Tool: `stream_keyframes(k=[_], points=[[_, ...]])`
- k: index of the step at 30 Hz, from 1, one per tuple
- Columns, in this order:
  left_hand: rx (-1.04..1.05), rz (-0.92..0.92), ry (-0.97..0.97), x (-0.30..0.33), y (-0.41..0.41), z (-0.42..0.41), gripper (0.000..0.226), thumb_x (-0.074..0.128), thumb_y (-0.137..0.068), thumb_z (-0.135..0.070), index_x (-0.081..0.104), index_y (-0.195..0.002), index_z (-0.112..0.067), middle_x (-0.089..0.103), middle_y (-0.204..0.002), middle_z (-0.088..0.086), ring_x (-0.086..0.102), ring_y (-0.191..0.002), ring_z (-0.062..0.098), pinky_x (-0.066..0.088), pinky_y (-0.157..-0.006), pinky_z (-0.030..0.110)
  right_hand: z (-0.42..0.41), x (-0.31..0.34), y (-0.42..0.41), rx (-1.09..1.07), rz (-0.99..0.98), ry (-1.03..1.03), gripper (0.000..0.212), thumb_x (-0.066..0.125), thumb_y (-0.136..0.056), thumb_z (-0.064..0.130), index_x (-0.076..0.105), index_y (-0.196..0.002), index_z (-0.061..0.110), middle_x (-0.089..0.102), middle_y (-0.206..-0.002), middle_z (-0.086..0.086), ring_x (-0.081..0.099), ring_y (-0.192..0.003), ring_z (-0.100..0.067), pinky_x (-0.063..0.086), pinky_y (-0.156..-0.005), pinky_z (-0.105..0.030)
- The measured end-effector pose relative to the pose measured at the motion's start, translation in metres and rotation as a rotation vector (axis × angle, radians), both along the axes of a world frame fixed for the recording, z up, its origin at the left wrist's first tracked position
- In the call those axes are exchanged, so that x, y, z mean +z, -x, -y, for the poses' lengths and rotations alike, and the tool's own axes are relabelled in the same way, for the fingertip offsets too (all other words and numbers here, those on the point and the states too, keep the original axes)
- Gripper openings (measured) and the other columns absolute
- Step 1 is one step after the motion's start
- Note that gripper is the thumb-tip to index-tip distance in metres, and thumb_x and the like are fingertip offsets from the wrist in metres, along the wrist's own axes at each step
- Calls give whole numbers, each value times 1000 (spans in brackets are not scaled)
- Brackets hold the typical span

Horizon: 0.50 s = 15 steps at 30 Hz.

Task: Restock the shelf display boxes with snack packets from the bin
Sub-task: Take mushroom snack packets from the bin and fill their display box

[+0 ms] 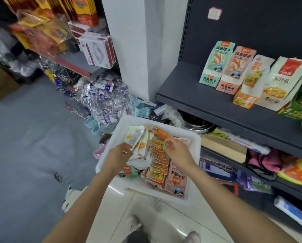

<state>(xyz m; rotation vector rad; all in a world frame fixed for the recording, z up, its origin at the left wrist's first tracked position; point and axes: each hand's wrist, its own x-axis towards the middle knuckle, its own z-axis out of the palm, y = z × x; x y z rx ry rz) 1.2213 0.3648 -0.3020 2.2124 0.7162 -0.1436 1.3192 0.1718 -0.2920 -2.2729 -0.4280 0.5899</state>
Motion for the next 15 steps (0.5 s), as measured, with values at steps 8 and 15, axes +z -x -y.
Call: stream_keyframes(k=[8,15], points=[[-269,-161,37,-42,-17,-48,63,65,-85,-18,36,-142,-21,41,-145,3,44,-127,23,37,-101,29,-60,-38,14,-21,-31,145,53,55,-92,22,39,-142,20,37,-147,-6,33,-136,-23,30,-111,-35],[-366,-157,17,-64,-17,-56,69,68,-82,-11,36,-142,-17,39,-147,5,46,-126,24,39,-105,33,-70,-53,16,-4,-46,213,50,54,-93,18,41,-141,15,34,-148,-4,30,-137,-19,20,-110,-24]])
